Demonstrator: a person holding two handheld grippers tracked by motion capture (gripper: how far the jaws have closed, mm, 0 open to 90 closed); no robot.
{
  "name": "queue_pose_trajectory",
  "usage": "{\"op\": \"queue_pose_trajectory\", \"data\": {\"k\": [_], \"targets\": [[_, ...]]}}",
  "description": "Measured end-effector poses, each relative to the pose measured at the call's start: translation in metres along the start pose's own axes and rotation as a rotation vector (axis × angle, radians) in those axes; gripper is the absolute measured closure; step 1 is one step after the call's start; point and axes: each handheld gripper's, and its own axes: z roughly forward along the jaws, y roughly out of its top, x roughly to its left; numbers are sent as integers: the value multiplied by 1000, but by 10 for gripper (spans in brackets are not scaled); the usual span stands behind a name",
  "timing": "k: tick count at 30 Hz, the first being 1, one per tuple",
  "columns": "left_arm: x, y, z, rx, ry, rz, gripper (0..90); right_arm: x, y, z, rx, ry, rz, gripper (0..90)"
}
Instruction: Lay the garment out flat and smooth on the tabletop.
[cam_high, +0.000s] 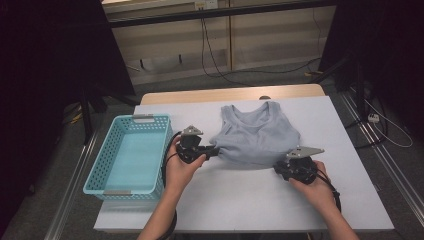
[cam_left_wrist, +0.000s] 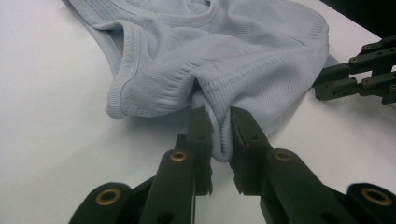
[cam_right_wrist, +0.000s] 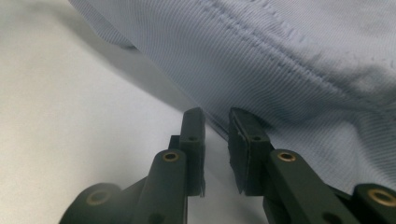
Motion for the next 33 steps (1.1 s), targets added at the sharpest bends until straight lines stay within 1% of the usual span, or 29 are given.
{"op": "queue_pose_trajectory", "data": {"k": [2, 3, 4, 5, 7, 10, 12, 13, 14, 16, 17, 19, 21, 23, 25, 27, 28, 30, 33], "targets": [[0, 0, 0, -1, 1, 2, 794, 0, 0, 1, -2, 0, -9, 757], [0, 0, 0, -4, 4, 1, 794, -1, 1, 0, -7, -11, -17, 746], [0, 0, 0, -3, 3, 3, 794, -1, 1, 0, -15, -33, -29, 714], [0, 0, 0, -3, 3, 4, 793, -1, 1, 0, -15, -40, -36, 718], [0, 0, 0, 0, 2, 4, 794, -2, 1, 1, -8, -32, -40, 723], [0, 0, 1, 0, 2, 2, 794, -1, 1, 2, -4, -49, -67, 795], [0, 0, 1, 0, 4, 4, 794, -4, 0, 2, -7, -58, -58, 878], [0, 0, 1, -1, 6, 5, 794, -5, 0, 2, -10, -50, -44, 892], [-1, 0, 1, -2, 5, 3, 794, -6, 0, 2, -12, -47, -40, 900], [-1, 0, 0, -4, 8, 0, 794, -3, 0, 2, -4, -66, -69, 900], [-1, 0, 0, -7, 8, -1, 794, -2, 1, 1, 0, -69, -74, 900], [0, 0, -1, -12, 10, 2, 794, -3, 1, 0, 5, -63, -54, 900], [1, 1, -3, -16, 13, 2, 794, -5, 1, -3, 17, -70, -45, 900], [2, 2, -4, -21, 19, 2, 795, -10, -1, -8, 21, -66, -24, 900], [3, 2, -5, -21, 13, -4, 795, -17, -3, -17, 7, -73, -6, 900], [3, 2, -5, -16, 21, -1, 795, -21, -4, -25, -10, -68, 13, 900], [3, 2, -5, -10, 18, -4, 795, -24, -6, -32, -19, -84, 14, 900], [3, 1, -5, -8, 19, -11, 795, -27, -9, -40, -35, -70, 33, 900], [0, 1, -4, 1, 20, -4, 794, -27, -14, -45, -37, -64, 21, 900]]}}
